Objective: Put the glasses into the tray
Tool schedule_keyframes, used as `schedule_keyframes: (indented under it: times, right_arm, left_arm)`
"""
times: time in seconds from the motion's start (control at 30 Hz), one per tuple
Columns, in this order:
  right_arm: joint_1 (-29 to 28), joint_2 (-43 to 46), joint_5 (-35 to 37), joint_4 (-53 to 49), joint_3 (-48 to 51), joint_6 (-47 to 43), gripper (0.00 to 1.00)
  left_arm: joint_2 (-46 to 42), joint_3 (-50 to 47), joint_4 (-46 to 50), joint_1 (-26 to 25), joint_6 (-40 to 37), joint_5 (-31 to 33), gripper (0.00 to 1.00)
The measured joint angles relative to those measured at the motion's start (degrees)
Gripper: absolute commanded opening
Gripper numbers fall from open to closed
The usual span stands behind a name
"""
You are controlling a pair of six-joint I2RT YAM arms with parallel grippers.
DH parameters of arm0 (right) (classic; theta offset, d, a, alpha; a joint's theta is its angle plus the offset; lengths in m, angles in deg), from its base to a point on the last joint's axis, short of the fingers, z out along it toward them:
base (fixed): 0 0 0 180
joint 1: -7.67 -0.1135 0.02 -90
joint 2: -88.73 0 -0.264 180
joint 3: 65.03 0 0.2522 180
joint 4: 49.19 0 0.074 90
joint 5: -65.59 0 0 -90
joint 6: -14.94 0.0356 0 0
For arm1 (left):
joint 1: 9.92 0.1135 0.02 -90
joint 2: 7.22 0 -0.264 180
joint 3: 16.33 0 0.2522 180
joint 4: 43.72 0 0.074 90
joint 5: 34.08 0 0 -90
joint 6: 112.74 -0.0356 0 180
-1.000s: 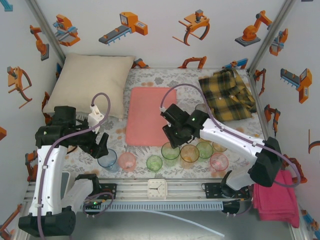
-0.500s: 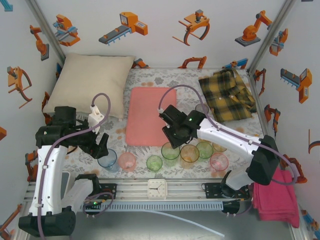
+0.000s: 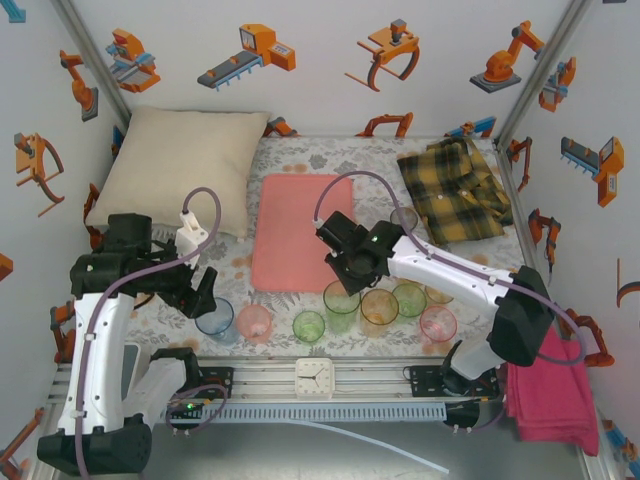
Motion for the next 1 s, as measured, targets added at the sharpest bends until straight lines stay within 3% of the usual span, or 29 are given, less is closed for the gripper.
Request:
schedule_keyframes:
  times: [0.37,1.0]
  right_arm:
    - [0.00,0.00,0.57,0.26,-0.04,-0.61,0.11]
    - [-0.02,0.00,1.25,-0.55,-0.81,-1.14,0.09]
  left_arm:
    - [-0.20,-0.04,0.00,0.00,0.04,0.26,0.78]
    - [-0.59,-0.26,0.00,0.00,0.17,0.26,0.78]
